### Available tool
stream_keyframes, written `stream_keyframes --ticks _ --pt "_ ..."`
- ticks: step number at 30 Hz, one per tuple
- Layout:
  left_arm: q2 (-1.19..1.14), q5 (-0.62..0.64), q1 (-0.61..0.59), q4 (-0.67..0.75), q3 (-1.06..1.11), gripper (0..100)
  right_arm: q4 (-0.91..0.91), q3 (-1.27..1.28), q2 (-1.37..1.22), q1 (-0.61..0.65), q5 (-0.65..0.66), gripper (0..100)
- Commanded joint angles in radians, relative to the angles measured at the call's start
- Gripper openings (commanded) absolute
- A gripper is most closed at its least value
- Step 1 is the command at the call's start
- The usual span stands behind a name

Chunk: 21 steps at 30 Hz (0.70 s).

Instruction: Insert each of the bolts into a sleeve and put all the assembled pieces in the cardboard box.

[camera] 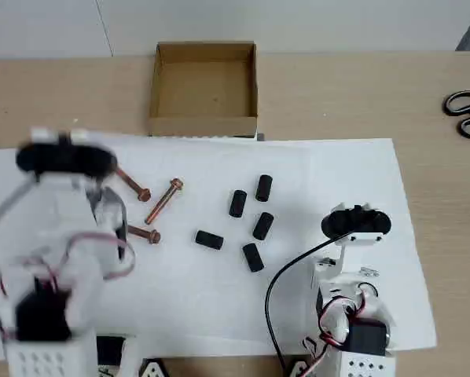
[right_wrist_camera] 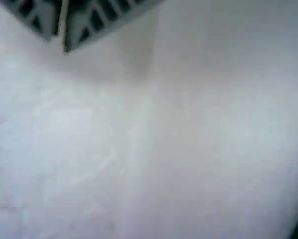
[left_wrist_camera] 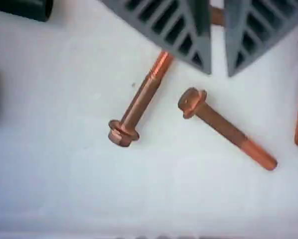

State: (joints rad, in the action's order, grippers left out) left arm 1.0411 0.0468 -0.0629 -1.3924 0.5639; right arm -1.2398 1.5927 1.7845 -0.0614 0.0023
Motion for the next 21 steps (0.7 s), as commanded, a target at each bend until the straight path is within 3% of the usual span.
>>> stream_keyframes --ticks 1,5,7,16,21 --pt "-0.272 0.002 -0.002 -0.178 -0.395 1 0.018 -0.006 0.01 0.004 0.011 0.4" --pt "-0.46 0.002 -0.006 -0.358 -0.705 1 0.018 -0.006 0.01 0.004 0.011 0.4" --pt "-0.509 0.002 -0.008 -0.359 -0.783 1 0.018 -0.006 0.01 0.005 0.009 0.4" --pt "-0.52 0.0 -0.006 -0.358 -0.809 1 0.071 0.006 0.01 0.01 0.002 0.5" --pt "-0.522 0.0 -0.002 -0.338 -0.809 1 0.216 -0.123 -0.002 0.008 -0.098 0.6"
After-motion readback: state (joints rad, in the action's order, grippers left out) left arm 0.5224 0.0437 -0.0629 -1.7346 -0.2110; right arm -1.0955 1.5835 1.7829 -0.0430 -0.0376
